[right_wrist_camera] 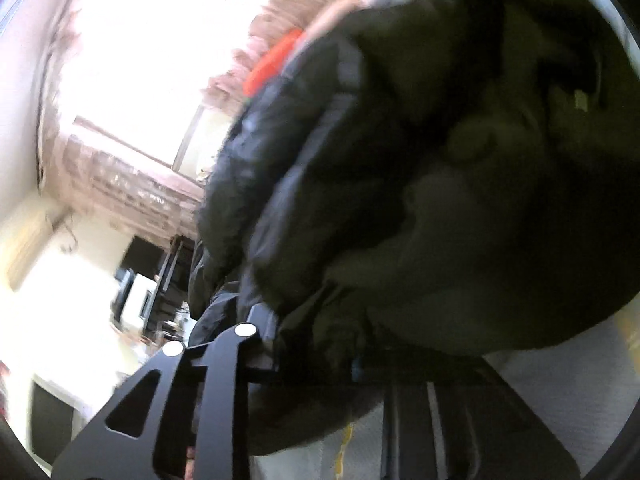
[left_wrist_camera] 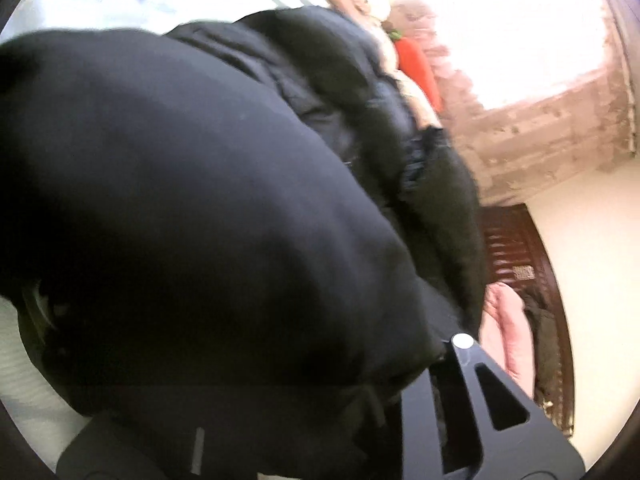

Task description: Fold large clothes

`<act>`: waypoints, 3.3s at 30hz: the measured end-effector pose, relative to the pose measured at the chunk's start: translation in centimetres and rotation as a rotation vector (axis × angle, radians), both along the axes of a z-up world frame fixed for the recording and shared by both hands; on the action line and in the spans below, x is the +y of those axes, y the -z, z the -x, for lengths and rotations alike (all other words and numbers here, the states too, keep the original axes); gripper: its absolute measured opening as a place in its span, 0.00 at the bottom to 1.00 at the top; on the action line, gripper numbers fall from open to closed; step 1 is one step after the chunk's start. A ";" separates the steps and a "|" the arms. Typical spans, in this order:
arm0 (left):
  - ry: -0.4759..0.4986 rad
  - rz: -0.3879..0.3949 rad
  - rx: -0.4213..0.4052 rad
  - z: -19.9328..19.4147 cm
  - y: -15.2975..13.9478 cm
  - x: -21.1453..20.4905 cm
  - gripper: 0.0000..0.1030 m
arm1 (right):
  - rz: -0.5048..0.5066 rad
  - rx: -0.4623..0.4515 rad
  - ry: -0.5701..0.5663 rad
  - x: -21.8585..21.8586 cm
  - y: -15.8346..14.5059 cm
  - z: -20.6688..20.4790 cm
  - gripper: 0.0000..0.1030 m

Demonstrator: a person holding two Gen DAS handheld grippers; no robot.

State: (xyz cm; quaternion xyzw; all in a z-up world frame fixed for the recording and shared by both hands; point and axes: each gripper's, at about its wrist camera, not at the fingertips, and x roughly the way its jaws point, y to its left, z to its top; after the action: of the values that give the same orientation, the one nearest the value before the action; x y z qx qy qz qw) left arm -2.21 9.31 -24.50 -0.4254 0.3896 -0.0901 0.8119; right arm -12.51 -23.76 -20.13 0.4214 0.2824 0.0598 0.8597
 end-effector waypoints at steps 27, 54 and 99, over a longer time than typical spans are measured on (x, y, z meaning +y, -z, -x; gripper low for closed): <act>0.289 -0.509 -0.240 -40.4 -10.2 -12.9 0.35 | 0.622 0.088 -0.020 -3.9 -7.2 -43.6 0.16; 0.299 -0.317 -0.282 -37.3 -19.1 -12.5 0.98 | 0.464 0.026 -0.213 -3.3 -13.2 -40.0 0.99; 0.290 -0.814 -0.374 -42.4 -9.8 -12.4 0.98 | 0.784 0.117 -0.024 -6.5 -6.8 -47.9 0.99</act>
State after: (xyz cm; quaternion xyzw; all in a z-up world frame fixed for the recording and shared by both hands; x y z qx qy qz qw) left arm 40.17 -3.07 -14.65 0.0101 0.2957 -0.1177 0.9480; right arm 35.40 -30.30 -13.33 0.0608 0.3372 -0.0667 0.9371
